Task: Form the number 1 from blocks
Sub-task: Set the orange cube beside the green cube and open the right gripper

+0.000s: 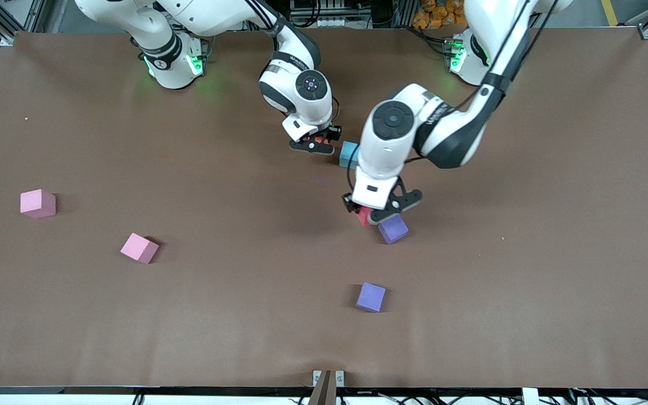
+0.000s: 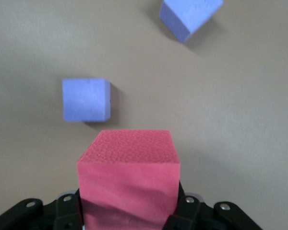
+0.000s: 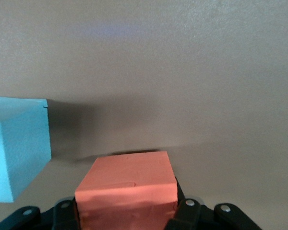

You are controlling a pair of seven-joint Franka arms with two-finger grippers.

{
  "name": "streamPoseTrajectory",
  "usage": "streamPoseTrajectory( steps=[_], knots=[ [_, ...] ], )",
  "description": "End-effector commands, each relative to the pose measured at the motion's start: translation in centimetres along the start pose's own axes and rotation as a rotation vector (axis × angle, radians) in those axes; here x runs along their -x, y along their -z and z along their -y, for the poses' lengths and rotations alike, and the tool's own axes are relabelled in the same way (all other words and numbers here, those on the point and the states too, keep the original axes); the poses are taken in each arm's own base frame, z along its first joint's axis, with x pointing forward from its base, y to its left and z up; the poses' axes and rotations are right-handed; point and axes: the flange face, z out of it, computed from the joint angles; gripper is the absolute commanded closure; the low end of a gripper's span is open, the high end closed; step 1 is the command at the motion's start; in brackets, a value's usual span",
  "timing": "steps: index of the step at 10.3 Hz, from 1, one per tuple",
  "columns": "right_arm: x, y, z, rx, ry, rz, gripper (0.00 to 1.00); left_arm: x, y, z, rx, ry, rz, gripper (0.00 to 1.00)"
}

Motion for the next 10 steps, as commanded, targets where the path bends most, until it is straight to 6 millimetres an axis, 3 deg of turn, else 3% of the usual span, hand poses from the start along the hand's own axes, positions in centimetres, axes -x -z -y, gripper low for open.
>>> streamPoseTrajectory(
  steps=[1,2,3,4,5,8,10],
  knots=[
    [0.6,-0.5,0.4,0.003,-0.017,-0.01,1.0,3.2,-0.4,-1.5,0.006,0.027,0.032,0.37],
    [0.7,-0.6,0.4,0.008,-0.011,-0.016,1.0,3.8,-0.2,-1.7,0.011,0.028,0.044,0.37],
    [0.7,-0.9,0.3,0.012,-0.008,-0.015,0.91,4.5,0.3,-2.6,0.028,0.011,0.043,0.37],
    [0.7,-1.0,0.4,0.011,-0.009,-0.014,0.15,4.6,0.5,-2.8,0.031,-0.024,0.04,0.37],
    [0.6,-0.9,0.3,0.013,-0.009,-0.015,0.0,5.7,0.6,-3.1,0.033,-0.08,0.039,0.37],
    [0.1,0.9,0.3,-0.001,-0.018,-0.029,0.0,9.8,0.0,-4.2,0.026,-0.139,0.044,0.37],
    [-0.9,4.0,-0.2,-0.014,-0.019,-0.05,0.0,10.2,0.1,-4.4,0.028,-0.144,0.048,0.37]
  ],
)
